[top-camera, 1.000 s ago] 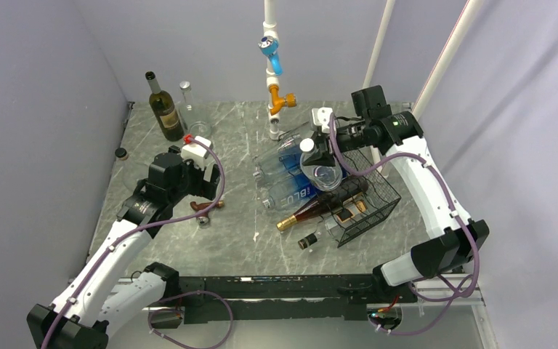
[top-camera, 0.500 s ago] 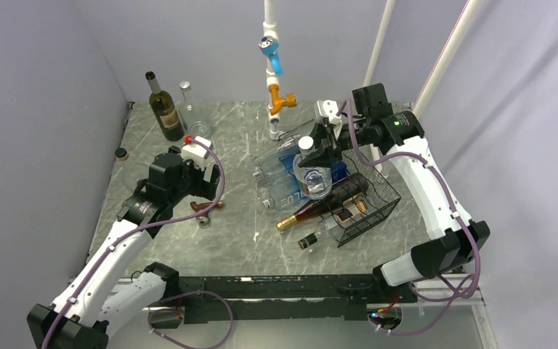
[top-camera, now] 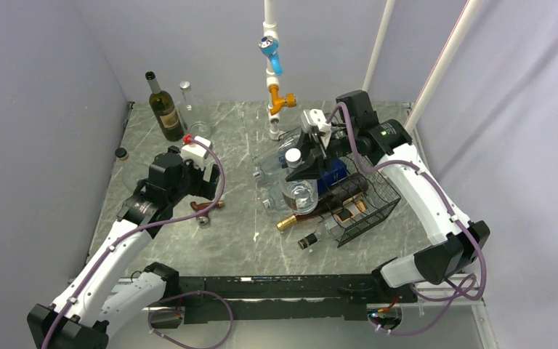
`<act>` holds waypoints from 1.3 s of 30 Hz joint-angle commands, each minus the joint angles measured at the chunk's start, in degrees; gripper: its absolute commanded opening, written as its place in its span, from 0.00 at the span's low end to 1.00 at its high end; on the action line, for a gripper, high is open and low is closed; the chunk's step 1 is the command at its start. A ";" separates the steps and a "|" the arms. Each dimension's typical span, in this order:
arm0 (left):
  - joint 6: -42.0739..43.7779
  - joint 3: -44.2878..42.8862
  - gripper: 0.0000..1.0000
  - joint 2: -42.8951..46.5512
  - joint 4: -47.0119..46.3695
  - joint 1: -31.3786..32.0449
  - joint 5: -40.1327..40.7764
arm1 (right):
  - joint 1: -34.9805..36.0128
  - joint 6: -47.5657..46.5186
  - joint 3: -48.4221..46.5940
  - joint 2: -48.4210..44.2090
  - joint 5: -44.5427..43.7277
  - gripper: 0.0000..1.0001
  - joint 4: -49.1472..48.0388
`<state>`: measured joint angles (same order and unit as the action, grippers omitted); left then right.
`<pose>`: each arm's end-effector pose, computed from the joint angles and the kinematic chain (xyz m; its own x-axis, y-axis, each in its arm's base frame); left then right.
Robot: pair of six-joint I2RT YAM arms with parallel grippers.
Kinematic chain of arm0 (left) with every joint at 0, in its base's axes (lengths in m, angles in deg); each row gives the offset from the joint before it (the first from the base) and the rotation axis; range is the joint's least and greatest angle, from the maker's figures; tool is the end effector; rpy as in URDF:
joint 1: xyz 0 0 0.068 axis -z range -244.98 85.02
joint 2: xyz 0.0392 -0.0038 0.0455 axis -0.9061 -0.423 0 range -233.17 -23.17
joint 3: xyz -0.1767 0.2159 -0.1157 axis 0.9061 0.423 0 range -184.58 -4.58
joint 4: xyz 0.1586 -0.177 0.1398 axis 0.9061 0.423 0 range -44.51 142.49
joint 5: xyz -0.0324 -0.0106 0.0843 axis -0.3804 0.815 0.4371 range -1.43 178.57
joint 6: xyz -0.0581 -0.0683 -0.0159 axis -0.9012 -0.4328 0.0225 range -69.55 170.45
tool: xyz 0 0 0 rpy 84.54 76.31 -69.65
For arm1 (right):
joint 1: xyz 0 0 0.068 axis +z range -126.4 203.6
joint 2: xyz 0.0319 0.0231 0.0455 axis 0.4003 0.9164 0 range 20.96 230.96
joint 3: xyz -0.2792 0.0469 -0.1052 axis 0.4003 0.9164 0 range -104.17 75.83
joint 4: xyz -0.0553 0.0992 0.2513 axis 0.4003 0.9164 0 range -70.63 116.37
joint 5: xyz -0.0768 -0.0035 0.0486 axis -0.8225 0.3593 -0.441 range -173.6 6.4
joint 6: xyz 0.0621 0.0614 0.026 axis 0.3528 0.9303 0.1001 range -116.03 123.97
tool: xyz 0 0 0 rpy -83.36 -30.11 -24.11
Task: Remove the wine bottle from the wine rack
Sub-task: Pick up the wine bottle from the wine rack.
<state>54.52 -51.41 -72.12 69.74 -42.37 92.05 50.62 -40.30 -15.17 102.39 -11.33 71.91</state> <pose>0.2128 -0.0831 0.3166 -0.3854 0.2372 -0.8917 0.3616 0.9279 0.0906 0.2276 0.2033 0.4394 0.0953 -0.1901 -0.9771 -0.9675 -0.2488 -0.0460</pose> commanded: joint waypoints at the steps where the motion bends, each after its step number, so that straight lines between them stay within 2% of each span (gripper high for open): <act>1: 1.19 0.42 1.00 0.09 -2.58 -0.45 1.03 | 2.79 3.67 -0.21 -2.07 6.36 0.00 -9.63; 11: 1.37 0.51 0.99 -0.09 -2.80 -0.77 1.19 | 12.92 3.04 -1.42 2.34 1.74 0.00 -9.37; 17: 1.46 0.60 0.99 -0.44 -2.82 -0.98 1.23 | 21.12 -1.20 -6.78 8.18 -3.75 0.00 -4.79; 26: 1.49 0.60 1.00 -0.53 -2.85 -1.17 1.13 | 34.46 -6.75 -18.04 19.03 -16.77 0.00 1.85; 31: 1.55 0.68 1.00 -0.37 -2.87 -1.23 1.30 | 37.78 -6.92 -20.31 22.74 -19.47 0.00 2.42; 39: -1.06 0.77 0.99 -0.08 -3.29 -3.80 2.70 | 39.96 -6.92 -17.64 22.82 -21.19 0.00 1.48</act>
<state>55.26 -50.75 -72.25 69.74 -44.44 93.32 87.89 -46.27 -30.51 128.11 -34.43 76.56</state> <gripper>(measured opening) 0.995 0.385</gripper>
